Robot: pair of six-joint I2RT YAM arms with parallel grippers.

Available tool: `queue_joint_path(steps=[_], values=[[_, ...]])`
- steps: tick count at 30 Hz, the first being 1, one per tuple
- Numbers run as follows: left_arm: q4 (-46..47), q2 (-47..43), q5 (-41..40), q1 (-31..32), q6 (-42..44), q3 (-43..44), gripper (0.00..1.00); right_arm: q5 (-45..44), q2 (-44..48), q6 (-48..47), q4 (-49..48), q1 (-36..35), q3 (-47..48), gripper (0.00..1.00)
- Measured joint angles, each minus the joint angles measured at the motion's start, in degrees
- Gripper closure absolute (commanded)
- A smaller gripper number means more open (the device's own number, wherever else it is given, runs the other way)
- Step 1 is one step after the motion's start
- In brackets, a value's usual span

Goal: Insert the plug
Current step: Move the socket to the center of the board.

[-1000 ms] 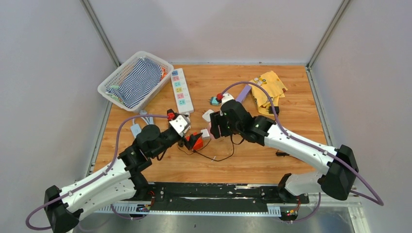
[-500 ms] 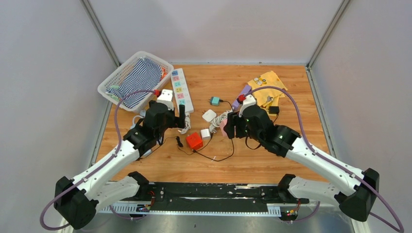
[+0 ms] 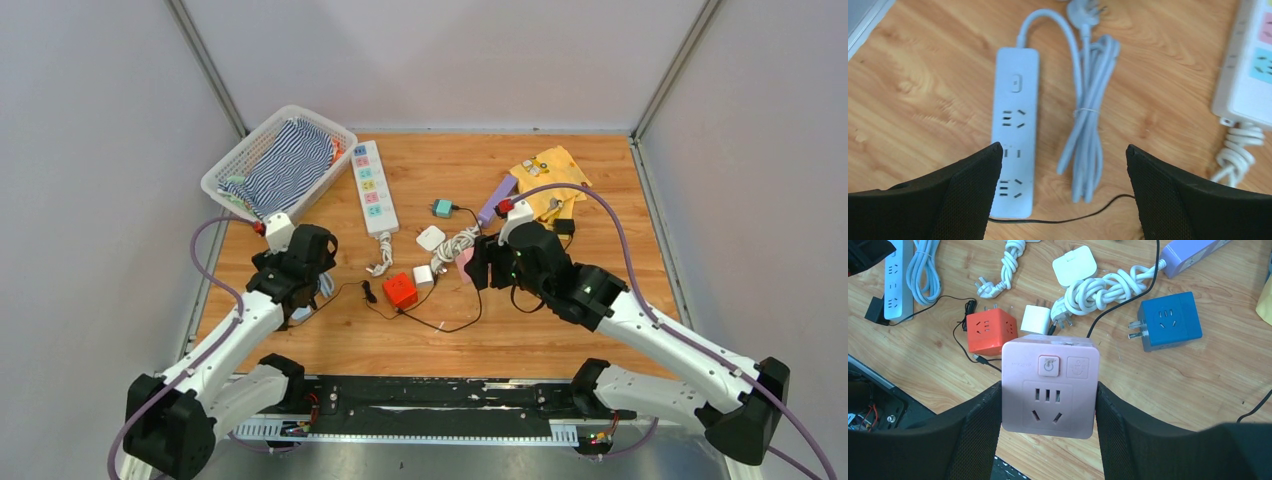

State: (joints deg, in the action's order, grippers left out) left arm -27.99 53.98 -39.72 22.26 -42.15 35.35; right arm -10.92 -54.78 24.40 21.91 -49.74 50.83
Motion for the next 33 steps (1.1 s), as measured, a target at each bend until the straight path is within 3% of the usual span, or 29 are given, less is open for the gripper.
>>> queue_joint_path(steps=[17, 23, 33], values=[[-5.09, 8.11, -2.47, -7.89, -17.81, -3.34, 0.17, 0.44, 0.31, -0.28, 0.00, 0.00, -0.02, 0.83], [-4.42, 9.38, -1.70, -9.79, -19.80, -4.31, 0.24, 0.44, 0.31, -0.28, 0.00, 0.00, -0.02, 0.82], [-0.96, 13.29, 0.74, -10.14, -19.82, -4.94, 0.22, 0.44, 0.72, -0.28, -0.02, 0.00, -0.02, 0.82]])
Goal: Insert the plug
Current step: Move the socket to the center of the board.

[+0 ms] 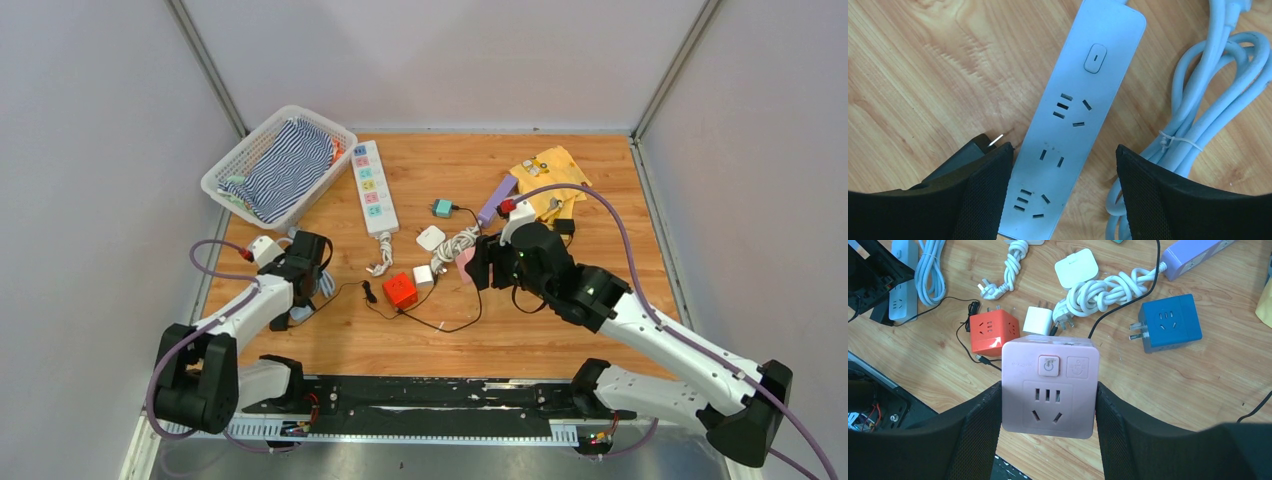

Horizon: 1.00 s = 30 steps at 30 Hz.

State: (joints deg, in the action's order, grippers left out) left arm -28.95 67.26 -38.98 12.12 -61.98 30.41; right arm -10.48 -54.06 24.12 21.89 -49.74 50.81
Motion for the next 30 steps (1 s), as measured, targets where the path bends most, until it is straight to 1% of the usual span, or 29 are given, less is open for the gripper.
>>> queue_joint_path(steps=[4, 10, 13, 18, 20, 22, 27, 30], values=[[0.98, 2.21, 0.28, -0.04, -0.20, 0.00, 0.27, 0.00, 0.48, 0.00, 0.02, 0.00, 0.00, 0.82], [1.16, 3.65, 0.48, -0.07, 0.26, 0.00, 0.40, 0.00, 0.68, 0.00, 0.00, 0.00, -0.11, 0.82], [1.07, 3.72, 0.83, -0.07, 1.25, 0.00, 0.50, -0.02, 0.79, -0.04, 0.00, 0.00, -0.50, 0.82], [1.95, 3.69, 2.25, -0.07, 5.64, 0.00, 0.66, -0.04, 1.16, -0.22, 0.02, 0.00, -0.74, 0.82], [2.25, 3.63, 3.17, -0.17, 7.37, 0.00, 0.68, -0.04, 1.31, -0.22, 0.02, 0.00, -0.74, 0.82], [2.56, 3.39, 4.59, -0.42, 9.64, -0.02, 0.68, -0.04, 1.33, -0.26, 0.00, 0.00, -0.74, 0.82], [4.07, 1.70, 7.45, -0.72, 14.88, -0.96, 0.74, -0.02, 1.33, -0.46, 0.00, 0.00, -0.76, 0.82], [6.38, 0.81, 10.67, -0.17, 17.16, -1.49, 0.78, -0.02, 1.33, -0.55, -0.02, 0.00, -0.76, 0.82]])
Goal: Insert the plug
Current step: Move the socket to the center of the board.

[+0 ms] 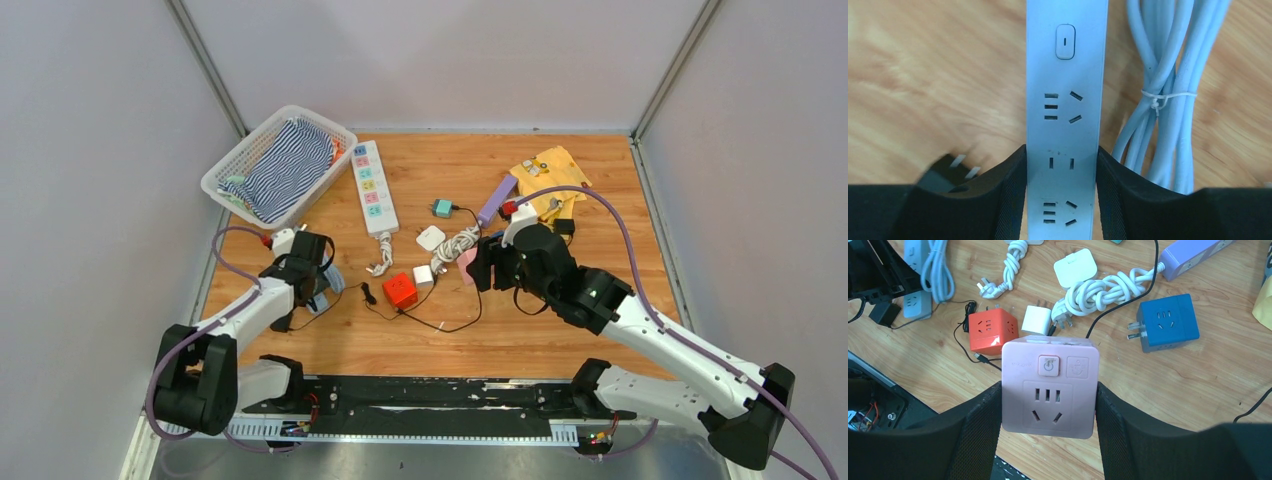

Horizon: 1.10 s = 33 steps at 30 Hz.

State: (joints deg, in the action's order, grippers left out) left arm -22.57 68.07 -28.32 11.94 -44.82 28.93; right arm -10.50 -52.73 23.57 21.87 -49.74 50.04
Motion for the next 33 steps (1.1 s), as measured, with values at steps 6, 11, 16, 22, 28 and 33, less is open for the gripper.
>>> queue_joint_path(steps=[6, 11, 16, 22, 28, 33], values=[[4.37, -1.53, 7.67, 4.26, 3.82, -0.09, 0.83, 0.09, -0.24, -0.07, -0.02, 0.00, 0.00, 0.81], [5.25, -3.10, 10.75, 7.28, 5.99, -0.50, 0.89, 0.57, -0.79, -0.46, -0.07, 0.00, 0.00, 0.81], [3.56, -3.04, 10.97, 9.57, 7.43, -0.50, 0.90, 0.92, -0.83, -1.05, -0.09, 0.00, 0.02, 0.80], [1.36, -3.50, 10.05, 12.66, 8.41, -0.50, 0.74, 2.34, -1.49, -2.47, -1.11, 0.00, 0.02, 0.79], [-0.24, -4.83, 9.92, 13.11, 8.70, -0.52, 0.01, 7.61, -3.54, -5.18, -2.58, 0.00, 0.42, 0.79], [-2.05, -6.67, 10.54, 13.31, 8.33, 0.55, 0.00, 11.85, -6.93, -8.94, -4.72, 0.00, 1.53, 0.79]])
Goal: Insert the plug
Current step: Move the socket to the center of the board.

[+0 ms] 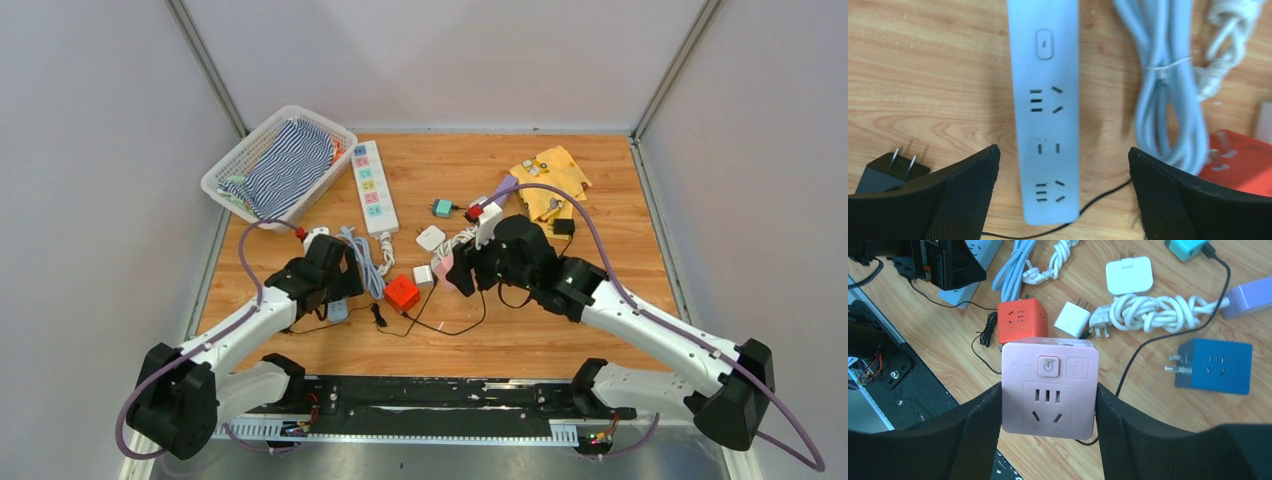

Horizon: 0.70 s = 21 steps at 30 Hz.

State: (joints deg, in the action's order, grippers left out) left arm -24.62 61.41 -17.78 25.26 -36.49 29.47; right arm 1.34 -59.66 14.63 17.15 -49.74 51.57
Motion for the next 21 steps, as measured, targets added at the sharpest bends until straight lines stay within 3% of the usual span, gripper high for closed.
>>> queue_joint_path(steps=[5, 11, 16, 21], values=[[-1.95, -1.11, 4.85, -3.30, 2.64, 8.22, 0.00, 3.32, -3.13, -5.57, -2.60, 0.00, 2.03, 0.80], [-2.21, -1.33, 9.97, -12.98, 6.21, 16.00, 0.00, 9.46, -7.74, -13.70, -4.46, 0.00, 6.82, 0.81], [-2.95, -2.95, 10.95, -17.62, 7.65, 16.44, 0.11, 17.66, -14.36, -19.52, -4.96, 0.00, 12.81, 0.83], [2.25, -2.80, 19.30, -21.73, 5.75, 10.82, 0.20, 24.65, -26.91, -24.94, -4.26, -0.02, 22.56, 0.84]])
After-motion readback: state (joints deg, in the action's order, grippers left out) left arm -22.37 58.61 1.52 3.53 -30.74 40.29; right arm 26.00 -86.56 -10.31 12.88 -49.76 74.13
